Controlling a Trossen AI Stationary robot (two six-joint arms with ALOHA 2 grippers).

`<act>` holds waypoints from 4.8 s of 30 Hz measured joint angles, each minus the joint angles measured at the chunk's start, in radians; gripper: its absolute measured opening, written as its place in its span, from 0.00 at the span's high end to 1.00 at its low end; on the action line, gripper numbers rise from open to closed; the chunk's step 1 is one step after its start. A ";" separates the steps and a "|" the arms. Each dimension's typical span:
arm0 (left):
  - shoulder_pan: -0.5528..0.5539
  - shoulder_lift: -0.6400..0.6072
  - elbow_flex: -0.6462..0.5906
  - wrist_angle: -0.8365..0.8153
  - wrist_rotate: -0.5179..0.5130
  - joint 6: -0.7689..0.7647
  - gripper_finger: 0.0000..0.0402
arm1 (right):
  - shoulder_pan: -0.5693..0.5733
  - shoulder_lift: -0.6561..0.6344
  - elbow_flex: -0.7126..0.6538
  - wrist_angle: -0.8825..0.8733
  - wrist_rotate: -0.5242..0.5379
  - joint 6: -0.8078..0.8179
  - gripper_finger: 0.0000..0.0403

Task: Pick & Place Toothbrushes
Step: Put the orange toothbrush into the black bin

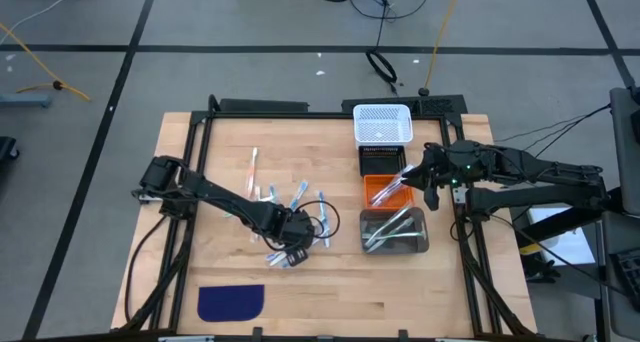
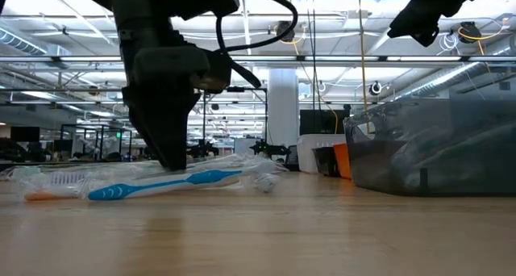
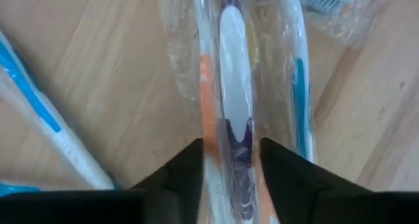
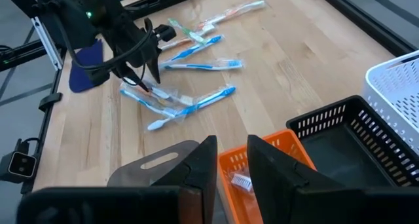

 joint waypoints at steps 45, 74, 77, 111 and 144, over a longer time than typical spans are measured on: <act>-0.107 -0.280 0.001 0.199 -0.384 0.148 1.00 | 0.040 0.281 -0.341 1.069 -0.266 0.146 0.81; -0.086 -0.280 0.001 0.388 -0.408 0.328 1.00 | 0.098 0.500 -0.340 1.464 -0.237 0.078 0.81; -0.086 -0.280 0.001 0.388 -0.408 0.328 1.00 | 0.101 0.500 -0.340 1.479 -0.238 0.064 0.81; -0.085 -0.280 0.001 0.407 -0.379 0.345 0.99 | 0.092 0.610 -0.230 1.466 -0.267 -0.020 0.91; -0.082 -0.281 0.001 0.370 -0.407 0.398 0.71 | -0.215 0.386 -0.231 1.098 -0.207 -0.068 0.91</act>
